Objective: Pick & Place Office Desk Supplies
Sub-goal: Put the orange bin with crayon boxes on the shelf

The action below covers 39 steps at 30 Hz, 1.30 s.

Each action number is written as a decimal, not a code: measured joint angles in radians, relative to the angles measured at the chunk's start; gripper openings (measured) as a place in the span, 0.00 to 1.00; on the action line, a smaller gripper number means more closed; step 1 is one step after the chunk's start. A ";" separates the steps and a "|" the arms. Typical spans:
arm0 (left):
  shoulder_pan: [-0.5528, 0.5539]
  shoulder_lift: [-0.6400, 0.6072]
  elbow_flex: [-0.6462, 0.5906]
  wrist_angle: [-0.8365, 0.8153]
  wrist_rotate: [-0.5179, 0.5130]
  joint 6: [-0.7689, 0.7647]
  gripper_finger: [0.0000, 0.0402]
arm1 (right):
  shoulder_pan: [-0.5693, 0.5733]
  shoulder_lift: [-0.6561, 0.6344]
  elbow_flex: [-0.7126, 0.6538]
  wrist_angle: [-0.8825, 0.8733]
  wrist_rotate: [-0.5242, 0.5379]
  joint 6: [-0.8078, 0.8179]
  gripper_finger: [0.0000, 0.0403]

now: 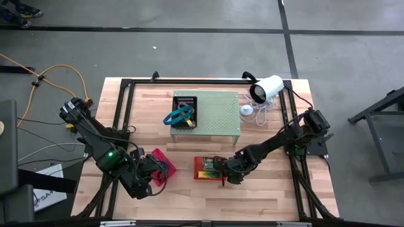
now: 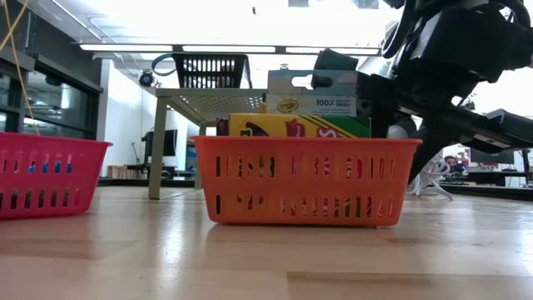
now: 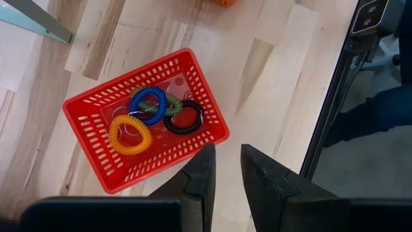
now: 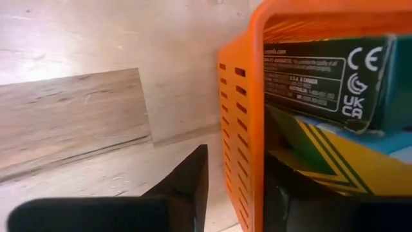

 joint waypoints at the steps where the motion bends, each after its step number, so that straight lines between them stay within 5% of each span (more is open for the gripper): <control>1: 0.000 0.000 0.000 0.000 0.000 0.000 0.17 | 0.000 0.003 0.000 0.003 -0.003 0.000 0.22; 18: 0.000 0.000 0.000 0.036 0.000 0.000 0.17 | -0.003 0.067 0.004 0.048 0.024 -0.040 0.17; 27: 0.000 0.000 0.000 0.040 0.000 0.000 0.17 | 0.003 0.069 0.004 0.060 0.055 -0.027 0.02; 39: 0.000 0.000 0.000 0.040 0.000 0.000 0.17 | 0.011 0.069 0.004 0.057 0.073 -0.013 0.01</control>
